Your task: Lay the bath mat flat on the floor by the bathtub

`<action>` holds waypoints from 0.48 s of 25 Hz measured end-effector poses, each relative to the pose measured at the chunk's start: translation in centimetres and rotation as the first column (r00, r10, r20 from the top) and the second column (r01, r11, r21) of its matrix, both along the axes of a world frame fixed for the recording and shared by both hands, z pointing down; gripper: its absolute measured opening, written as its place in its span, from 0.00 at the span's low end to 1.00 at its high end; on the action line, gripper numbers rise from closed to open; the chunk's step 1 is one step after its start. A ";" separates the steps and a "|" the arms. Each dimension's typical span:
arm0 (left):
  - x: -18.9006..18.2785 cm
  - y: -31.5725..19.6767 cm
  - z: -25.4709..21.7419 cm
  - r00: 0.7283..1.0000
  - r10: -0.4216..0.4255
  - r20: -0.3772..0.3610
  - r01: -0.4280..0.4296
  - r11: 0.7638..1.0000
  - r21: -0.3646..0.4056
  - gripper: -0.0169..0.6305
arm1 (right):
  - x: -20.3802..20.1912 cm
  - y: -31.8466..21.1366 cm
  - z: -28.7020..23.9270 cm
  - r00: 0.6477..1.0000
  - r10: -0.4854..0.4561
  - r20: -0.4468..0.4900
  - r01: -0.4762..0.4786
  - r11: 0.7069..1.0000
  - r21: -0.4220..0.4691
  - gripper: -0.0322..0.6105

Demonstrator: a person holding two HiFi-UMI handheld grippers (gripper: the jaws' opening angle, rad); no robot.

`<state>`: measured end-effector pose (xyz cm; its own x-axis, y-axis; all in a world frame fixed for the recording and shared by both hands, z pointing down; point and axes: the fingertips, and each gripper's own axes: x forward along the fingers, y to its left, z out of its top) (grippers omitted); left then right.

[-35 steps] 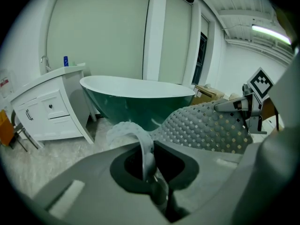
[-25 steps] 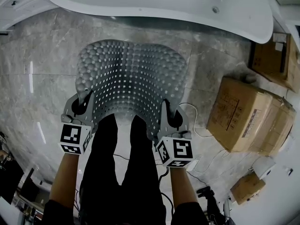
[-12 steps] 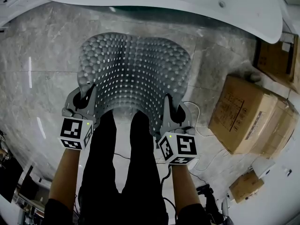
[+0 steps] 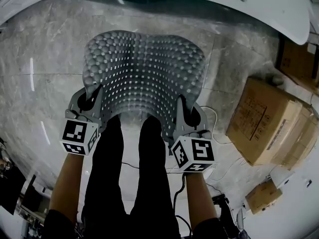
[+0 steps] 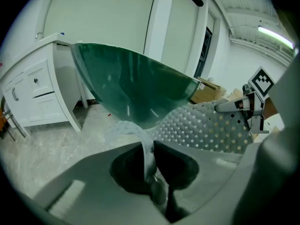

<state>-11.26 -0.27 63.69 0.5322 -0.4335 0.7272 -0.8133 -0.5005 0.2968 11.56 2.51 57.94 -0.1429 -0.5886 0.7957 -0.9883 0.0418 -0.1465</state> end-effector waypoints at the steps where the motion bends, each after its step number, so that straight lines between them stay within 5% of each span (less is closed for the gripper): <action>1: 0.0 0.0 0.5 1.000 0.005 0.000 -0.005 1.000 -0.001 0.07 | 0.1 0.0 0.6 1.000 0.002 0.003 -0.002 1.000 -0.004 0.12; 4: -0.1 0.1 1.1 1.000 0.016 -0.004 -0.016 1.000 0.005 0.07 | -0.1 0.1 1.3 1.000 0.005 0.004 -0.005 1.000 -0.010 0.12; 9: -1.8 1.1 -4.7 1.000 0.014 0.008 -0.015 0.999 0.041 0.07 | -1.7 0.9 -4.6 1.000 -0.023 0.006 0.022 1.000 0.019 0.12; 12: -1.1 0.7 -1.8 1.000 0.023 0.016 -0.024 0.999 0.031 0.07 | -1.1 0.6 -1.8 0.999 -0.037 0.000 0.037 0.999 0.008 0.12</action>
<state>-12.35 0.44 61.93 0.5314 -0.4434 0.7218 -0.8054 -0.5284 0.2684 10.49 3.09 56.16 -0.1649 -0.5896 0.7907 -0.9860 0.0792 -0.1466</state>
